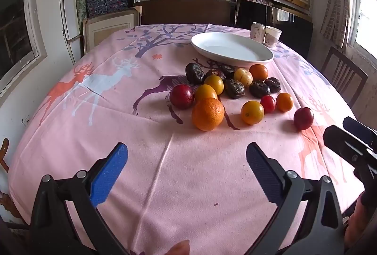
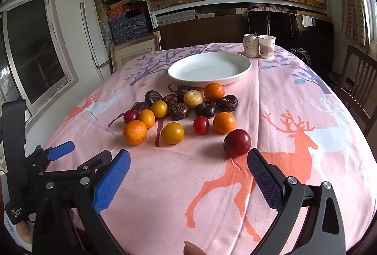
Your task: Organize fruits
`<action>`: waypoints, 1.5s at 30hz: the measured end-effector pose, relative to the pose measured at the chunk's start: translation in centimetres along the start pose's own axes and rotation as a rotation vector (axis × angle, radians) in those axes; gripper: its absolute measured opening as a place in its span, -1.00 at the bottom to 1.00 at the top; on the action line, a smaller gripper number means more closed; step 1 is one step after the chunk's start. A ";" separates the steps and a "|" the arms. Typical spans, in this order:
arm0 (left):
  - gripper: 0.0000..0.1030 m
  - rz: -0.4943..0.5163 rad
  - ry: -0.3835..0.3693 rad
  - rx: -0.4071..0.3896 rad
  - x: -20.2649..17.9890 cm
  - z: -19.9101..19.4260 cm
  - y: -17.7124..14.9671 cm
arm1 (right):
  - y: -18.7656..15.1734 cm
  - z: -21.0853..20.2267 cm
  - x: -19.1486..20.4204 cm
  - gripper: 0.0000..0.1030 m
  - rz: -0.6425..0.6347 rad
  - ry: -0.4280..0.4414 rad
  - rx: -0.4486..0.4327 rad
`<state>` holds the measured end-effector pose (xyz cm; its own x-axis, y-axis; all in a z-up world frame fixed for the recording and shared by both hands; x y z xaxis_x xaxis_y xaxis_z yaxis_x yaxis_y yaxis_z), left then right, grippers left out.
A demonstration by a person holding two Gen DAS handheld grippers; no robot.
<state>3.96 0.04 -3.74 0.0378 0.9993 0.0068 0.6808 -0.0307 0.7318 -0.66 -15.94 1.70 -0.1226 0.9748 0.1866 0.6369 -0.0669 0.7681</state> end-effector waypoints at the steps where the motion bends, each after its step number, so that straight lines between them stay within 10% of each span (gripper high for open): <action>1: 0.92 0.000 -0.001 0.000 0.0 0.0 0.0 | 0.0 0.0 0.0 0.93 0.001 0.000 0.000; 45: 0.92 0.009 0.000 0.034 -0.2 0.5 -0.5 | -0.2 0.0 0.5 0.93 -0.015 0.006 0.007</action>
<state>3.99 -0.16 -4.51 0.0440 0.9989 0.0129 0.7051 -0.0402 0.7080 -0.78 -15.45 1.63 -0.1367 0.9744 0.1784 0.6400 -0.0506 0.7667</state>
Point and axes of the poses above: each gripper's, at about its wrist camera, not at the fingertips, and z roughly the way its jaws point, x to its left, y to its top, the point moved 5 cm from there along z, roughly the way its jaws point, and after that the axes turned 1 degree about x, right-handed, at the moved point
